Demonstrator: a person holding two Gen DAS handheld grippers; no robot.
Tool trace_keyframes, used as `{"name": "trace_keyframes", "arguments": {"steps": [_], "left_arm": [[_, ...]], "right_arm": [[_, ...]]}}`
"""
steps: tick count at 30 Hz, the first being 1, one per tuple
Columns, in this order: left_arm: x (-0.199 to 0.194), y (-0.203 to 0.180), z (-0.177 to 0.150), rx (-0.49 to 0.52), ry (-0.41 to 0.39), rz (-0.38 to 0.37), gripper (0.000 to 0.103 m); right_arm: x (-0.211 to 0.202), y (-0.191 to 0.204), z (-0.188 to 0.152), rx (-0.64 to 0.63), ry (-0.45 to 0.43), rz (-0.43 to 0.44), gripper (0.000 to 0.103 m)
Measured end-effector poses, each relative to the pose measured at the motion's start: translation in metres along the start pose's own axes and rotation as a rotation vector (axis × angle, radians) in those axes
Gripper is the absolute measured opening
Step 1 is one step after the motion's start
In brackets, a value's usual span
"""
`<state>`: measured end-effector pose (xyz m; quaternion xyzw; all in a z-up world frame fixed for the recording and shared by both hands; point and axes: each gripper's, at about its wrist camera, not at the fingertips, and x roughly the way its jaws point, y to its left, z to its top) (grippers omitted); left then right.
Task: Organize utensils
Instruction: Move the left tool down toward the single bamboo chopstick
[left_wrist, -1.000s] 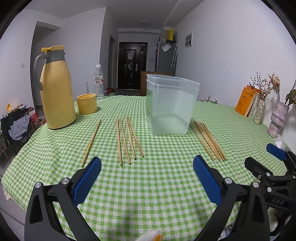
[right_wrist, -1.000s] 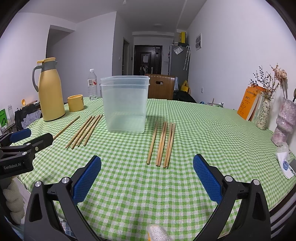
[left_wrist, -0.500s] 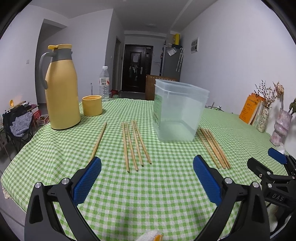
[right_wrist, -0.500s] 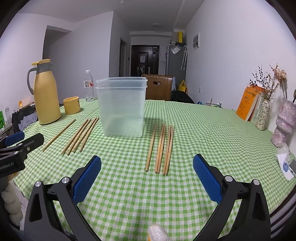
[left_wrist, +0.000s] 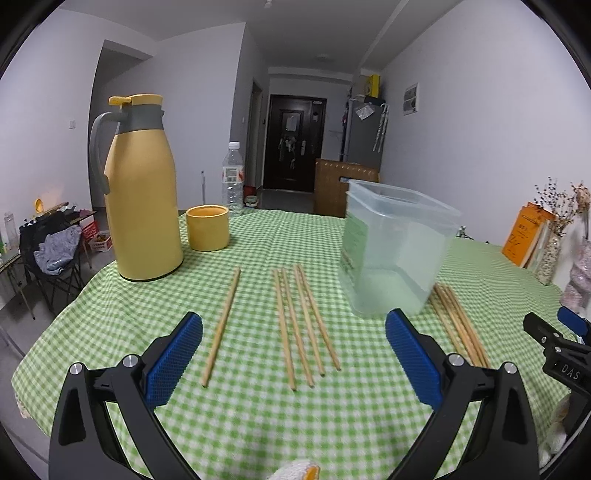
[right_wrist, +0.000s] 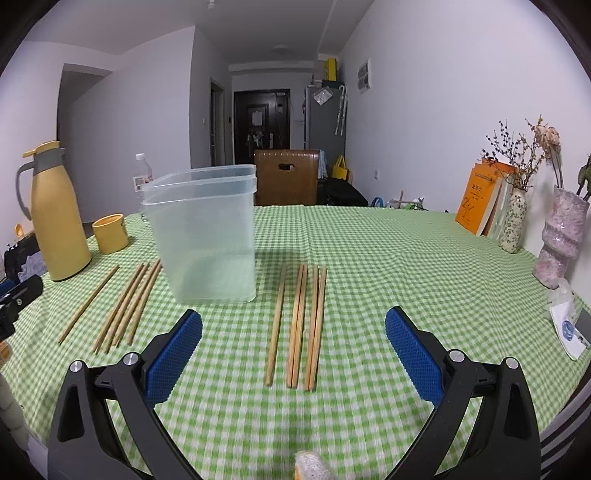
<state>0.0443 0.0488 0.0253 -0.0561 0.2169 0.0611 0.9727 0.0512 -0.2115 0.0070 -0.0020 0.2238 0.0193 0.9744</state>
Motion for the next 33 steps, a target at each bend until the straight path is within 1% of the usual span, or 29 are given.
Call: {"name": "trace_keyframes", "arguments": {"steps": [5,8,13,16,26,33], "left_arm": [[0.015,0.011,0.012,-0.013,0.005,0.024,0.096],[0.028,0.016,0.015,-0.004,0.037,0.043,0.096],[0.052,0.03,0.019,-0.027,0.118,0.076,0.096],[0.063,0.037,0.021,-0.049,0.138,0.087,0.096],[0.089,0.051,0.023,-0.049,0.206,0.13,0.096],[0.102,0.059,0.031,-0.017,0.255,0.162,0.096]], "right_arm": [[0.029,-0.005,0.006,0.023,0.069,0.008,0.096],[0.043,-0.008,0.005,0.03,0.099,0.002,0.096],[0.061,-0.016,-0.001,0.064,0.157,0.042,0.096],[0.066,-0.019,-0.004,0.07,0.17,0.057,0.096],[0.083,-0.02,-0.014,0.072,0.226,0.062,0.096],[0.091,-0.023,-0.018,0.076,0.247,0.064,0.096]]}}
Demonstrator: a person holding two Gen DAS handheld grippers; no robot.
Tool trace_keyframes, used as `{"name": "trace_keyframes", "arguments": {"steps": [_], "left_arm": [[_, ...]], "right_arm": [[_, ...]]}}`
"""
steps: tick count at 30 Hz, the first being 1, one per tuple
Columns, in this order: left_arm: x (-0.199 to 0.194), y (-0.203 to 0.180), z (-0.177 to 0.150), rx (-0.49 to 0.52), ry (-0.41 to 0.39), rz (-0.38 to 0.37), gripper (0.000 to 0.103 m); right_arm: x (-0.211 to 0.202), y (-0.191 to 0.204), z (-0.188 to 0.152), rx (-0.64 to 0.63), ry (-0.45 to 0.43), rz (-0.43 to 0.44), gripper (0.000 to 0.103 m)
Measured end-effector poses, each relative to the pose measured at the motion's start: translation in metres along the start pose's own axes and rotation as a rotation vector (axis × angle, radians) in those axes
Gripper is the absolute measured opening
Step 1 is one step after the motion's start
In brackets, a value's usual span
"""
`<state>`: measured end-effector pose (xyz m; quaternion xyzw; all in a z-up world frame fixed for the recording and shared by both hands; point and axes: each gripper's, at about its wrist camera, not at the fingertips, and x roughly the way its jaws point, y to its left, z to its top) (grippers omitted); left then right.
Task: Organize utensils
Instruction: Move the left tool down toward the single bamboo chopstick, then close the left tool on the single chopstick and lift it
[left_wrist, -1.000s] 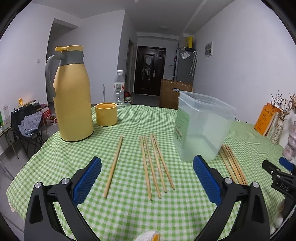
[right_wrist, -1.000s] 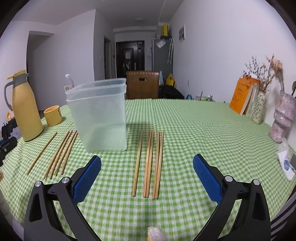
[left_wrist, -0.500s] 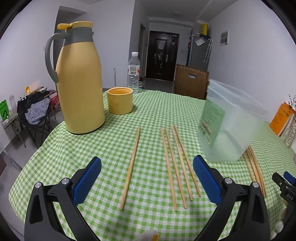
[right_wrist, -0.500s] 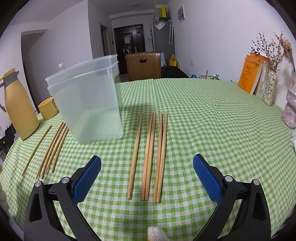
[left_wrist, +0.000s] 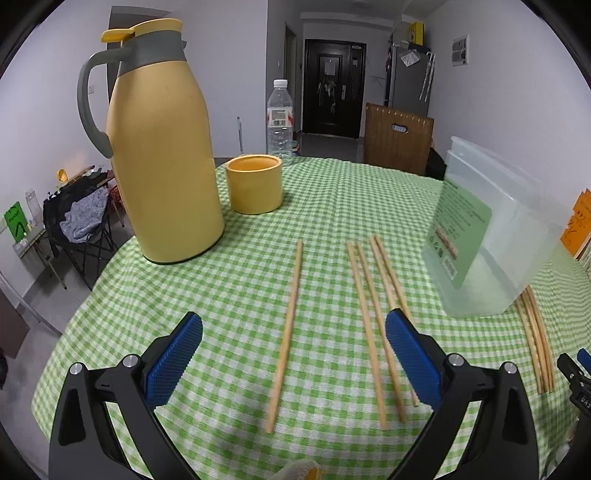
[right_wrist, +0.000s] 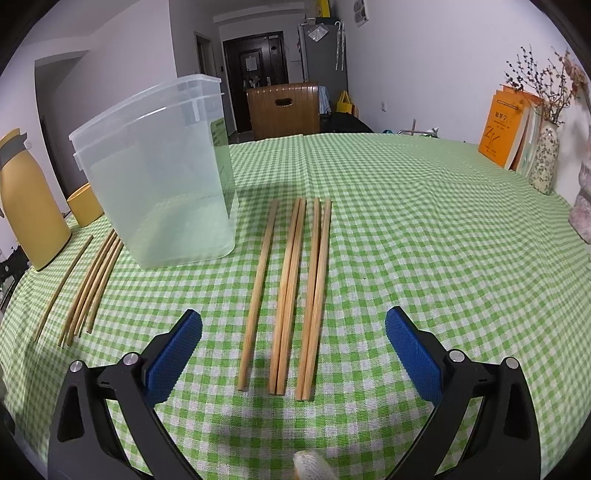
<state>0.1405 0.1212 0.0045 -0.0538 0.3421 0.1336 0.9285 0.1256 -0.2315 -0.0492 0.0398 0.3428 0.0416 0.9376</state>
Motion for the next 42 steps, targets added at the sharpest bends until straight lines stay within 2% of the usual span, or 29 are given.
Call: {"name": "trace_keyframes", "arguments": {"steps": [3,7,12,17,22,25,37,42], "left_arm": [[0.013,0.011,0.012,0.003,0.069,0.007,0.095],[0.033,0.022,0.021,0.002,0.165,0.02,0.078],[0.071,0.023,0.023,0.014,0.321,-0.015,0.058],[0.099,0.013,0.025,0.05,0.434,-0.022,0.05],[0.115,0.01,0.025,0.065,0.505,-0.036,0.023],[0.121,0.009,0.026,0.068,0.531,-0.04,0.012],[0.147,-0.001,0.039,0.103,0.63,-0.034,0.004],[0.147,-0.001,0.038,0.081,0.626,-0.031,0.004]], "right_arm": [[0.001,0.004,-0.001,-0.016,0.0,0.002,0.096],[0.004,0.004,-0.001,-0.018,0.008,0.005,0.096],[0.006,0.004,-0.001,-0.018,0.019,0.004,0.096],[0.007,0.004,-0.002,-0.016,0.027,0.001,0.096],[0.008,0.004,-0.002,-0.015,0.032,0.005,0.096],[0.008,0.004,-0.002,-0.013,0.033,0.008,0.096],[0.009,0.003,-0.002,-0.006,0.035,0.019,0.096],[0.009,0.002,-0.002,-0.003,0.035,0.024,0.096]]}}
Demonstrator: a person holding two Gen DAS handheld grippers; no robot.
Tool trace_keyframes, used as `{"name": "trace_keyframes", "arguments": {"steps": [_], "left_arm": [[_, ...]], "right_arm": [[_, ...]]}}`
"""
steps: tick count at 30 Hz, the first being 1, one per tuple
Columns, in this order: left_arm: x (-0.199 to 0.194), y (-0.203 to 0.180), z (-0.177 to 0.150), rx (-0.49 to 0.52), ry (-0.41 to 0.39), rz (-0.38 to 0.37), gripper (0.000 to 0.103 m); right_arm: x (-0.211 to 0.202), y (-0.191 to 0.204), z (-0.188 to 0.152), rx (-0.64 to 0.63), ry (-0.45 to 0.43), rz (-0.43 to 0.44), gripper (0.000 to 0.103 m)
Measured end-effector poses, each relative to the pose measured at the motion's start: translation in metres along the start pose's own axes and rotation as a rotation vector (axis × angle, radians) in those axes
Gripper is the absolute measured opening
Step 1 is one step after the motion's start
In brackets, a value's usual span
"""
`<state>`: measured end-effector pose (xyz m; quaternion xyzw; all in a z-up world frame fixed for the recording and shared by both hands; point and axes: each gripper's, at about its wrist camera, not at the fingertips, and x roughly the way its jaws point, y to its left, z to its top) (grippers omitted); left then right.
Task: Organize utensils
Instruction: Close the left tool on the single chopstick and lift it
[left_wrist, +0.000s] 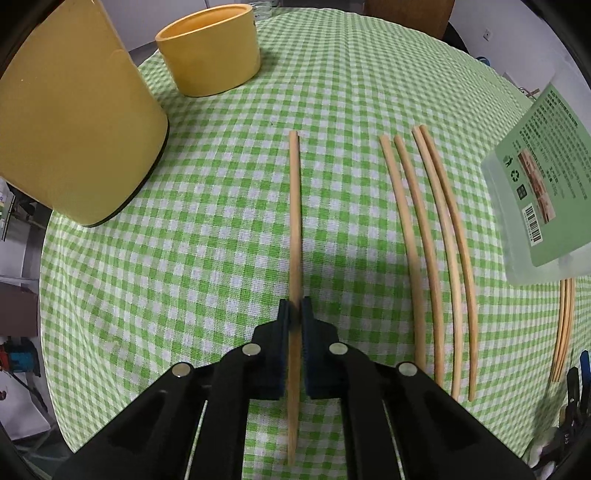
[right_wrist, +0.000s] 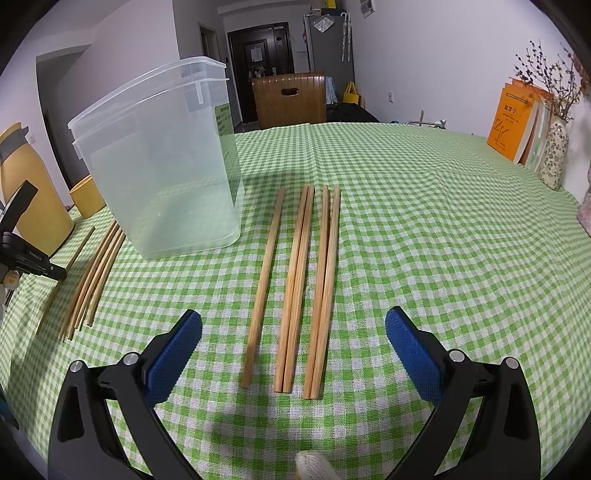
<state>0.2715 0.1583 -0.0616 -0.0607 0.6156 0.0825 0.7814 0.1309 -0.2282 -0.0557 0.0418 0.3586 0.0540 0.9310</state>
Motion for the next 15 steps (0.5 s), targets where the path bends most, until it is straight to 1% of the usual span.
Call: {"name": "trace_keyframes", "arguments": {"steps": [3,6,7,10,11,12,13,14,15], "left_arm": [[0.001,0.004,-0.004,-0.006,-0.014,-0.004,0.004],[-0.007,0.008,-0.012,-0.014,-0.057,-0.006,0.004],[-0.012,0.009,-0.013,-0.017,-0.085,-0.015,0.004],[-0.035,0.011,-0.02,-0.027,-0.198,-0.028,0.004],[-0.046,0.009,-0.025,-0.022,-0.258,-0.027,0.004],[-0.053,0.008,-0.029,-0.019,-0.298,-0.032,0.004],[-0.064,0.006,-0.035,-0.018,-0.36,-0.054,0.004],[-0.07,0.005,-0.039,-0.019,-0.393,-0.067,0.004],[-0.078,0.003,-0.046,-0.022,-0.449,-0.094,0.004]], "right_arm": [[0.0,0.0,-0.001,0.0,0.0,0.001,0.096],[0.0,0.0,-0.001,0.001,0.0,0.001,0.096],[0.0,0.0,-0.001,0.002,0.0,0.0,0.096],[0.0,0.0,0.0,0.001,-0.001,0.0,0.096],[0.0,0.0,0.0,0.001,-0.001,0.0,0.096],[0.0,0.0,0.0,0.002,-0.001,0.0,0.096],[0.0,0.0,0.0,0.001,0.0,0.001,0.096],[0.0,0.0,0.0,0.0,-0.001,0.001,0.096],[0.0,0.0,0.0,0.0,-0.001,0.001,0.096]]}}
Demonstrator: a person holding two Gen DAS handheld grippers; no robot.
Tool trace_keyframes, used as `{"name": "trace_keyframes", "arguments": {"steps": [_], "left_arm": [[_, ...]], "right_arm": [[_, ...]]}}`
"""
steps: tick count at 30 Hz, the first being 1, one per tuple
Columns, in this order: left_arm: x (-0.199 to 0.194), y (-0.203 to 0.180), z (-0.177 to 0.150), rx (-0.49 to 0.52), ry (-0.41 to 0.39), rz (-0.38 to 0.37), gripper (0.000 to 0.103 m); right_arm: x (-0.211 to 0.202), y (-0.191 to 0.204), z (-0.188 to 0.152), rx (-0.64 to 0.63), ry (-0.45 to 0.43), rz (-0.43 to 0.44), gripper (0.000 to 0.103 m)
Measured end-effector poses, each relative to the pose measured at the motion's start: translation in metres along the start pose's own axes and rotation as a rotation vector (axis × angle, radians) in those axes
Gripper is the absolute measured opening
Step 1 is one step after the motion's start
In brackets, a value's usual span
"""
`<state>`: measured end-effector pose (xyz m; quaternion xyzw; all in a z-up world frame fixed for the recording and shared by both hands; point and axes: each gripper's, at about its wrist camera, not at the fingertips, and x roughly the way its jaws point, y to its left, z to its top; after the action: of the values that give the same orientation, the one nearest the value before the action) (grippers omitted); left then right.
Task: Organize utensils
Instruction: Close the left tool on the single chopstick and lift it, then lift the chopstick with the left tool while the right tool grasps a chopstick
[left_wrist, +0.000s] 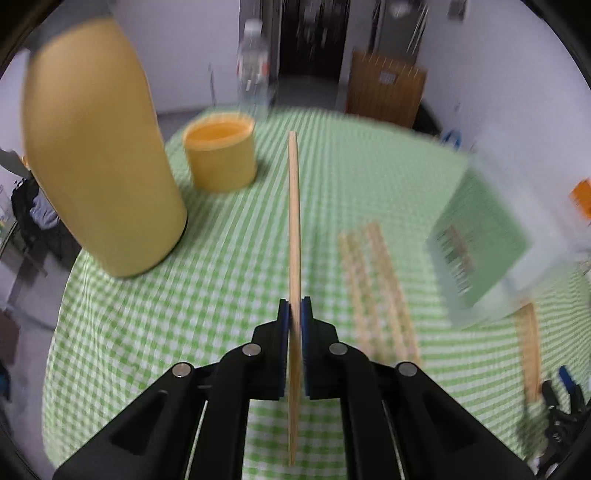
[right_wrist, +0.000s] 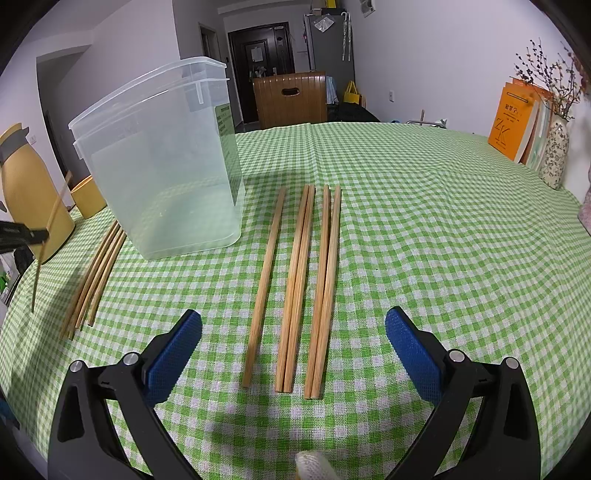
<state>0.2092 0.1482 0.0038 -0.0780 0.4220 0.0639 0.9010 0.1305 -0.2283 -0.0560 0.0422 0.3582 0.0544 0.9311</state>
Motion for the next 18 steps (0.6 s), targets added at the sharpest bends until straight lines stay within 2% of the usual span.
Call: {"name": "trace_keyframes", "arguments": {"steps": [4,9,13,18], "left_arm": [[-0.022,-0.008,-0.007,-0.017,-0.131,-0.03,0.004],[-0.028,-0.018,-0.014,-0.043,-0.268,-0.051,0.004],[-0.035,-0.031,-0.029,-0.036,-0.406,-0.087,0.004],[-0.035,-0.045,-0.042,-0.016,-0.488,-0.067,0.004]], "right_arm": [[0.0,0.002,0.0,-0.005,-0.001,0.0,0.096],[-0.001,0.003,0.0,-0.005,-0.005,0.0,0.096],[-0.001,0.002,0.0,-0.006,-0.005,0.001,0.096],[-0.001,0.003,0.0,-0.007,-0.004,0.001,0.096]]}}
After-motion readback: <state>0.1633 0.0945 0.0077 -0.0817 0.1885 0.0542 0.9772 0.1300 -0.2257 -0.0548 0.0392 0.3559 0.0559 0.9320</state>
